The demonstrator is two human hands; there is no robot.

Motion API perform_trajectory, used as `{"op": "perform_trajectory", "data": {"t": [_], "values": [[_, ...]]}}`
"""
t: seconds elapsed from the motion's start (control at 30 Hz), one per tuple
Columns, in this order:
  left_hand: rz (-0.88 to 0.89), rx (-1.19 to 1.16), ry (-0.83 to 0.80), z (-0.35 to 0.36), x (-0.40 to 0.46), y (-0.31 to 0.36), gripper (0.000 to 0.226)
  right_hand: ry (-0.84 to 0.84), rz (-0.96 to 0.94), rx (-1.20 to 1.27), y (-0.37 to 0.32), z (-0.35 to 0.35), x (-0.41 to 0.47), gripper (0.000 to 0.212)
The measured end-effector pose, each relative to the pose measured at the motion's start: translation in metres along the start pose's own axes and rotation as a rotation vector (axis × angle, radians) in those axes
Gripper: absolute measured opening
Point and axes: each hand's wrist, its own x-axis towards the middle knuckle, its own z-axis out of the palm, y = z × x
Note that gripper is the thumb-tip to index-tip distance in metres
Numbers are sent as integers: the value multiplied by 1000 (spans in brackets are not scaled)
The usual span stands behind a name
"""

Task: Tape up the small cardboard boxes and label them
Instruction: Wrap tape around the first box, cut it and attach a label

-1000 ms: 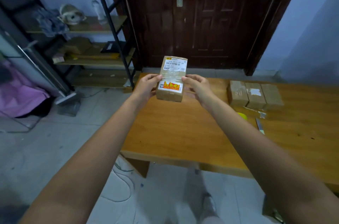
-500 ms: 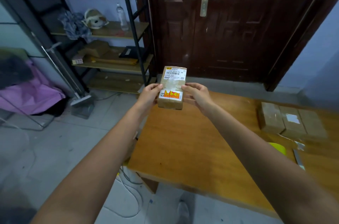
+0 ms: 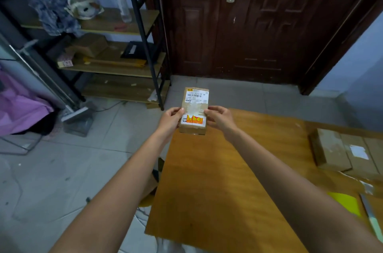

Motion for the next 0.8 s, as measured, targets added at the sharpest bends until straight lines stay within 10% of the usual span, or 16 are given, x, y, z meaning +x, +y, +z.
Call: {"op": "perform_trajectory", "data": {"t": [0.8], "values": [[-142,302,-126,-6,155,-113,38,239,200,-307,109,46,146,35]]}}
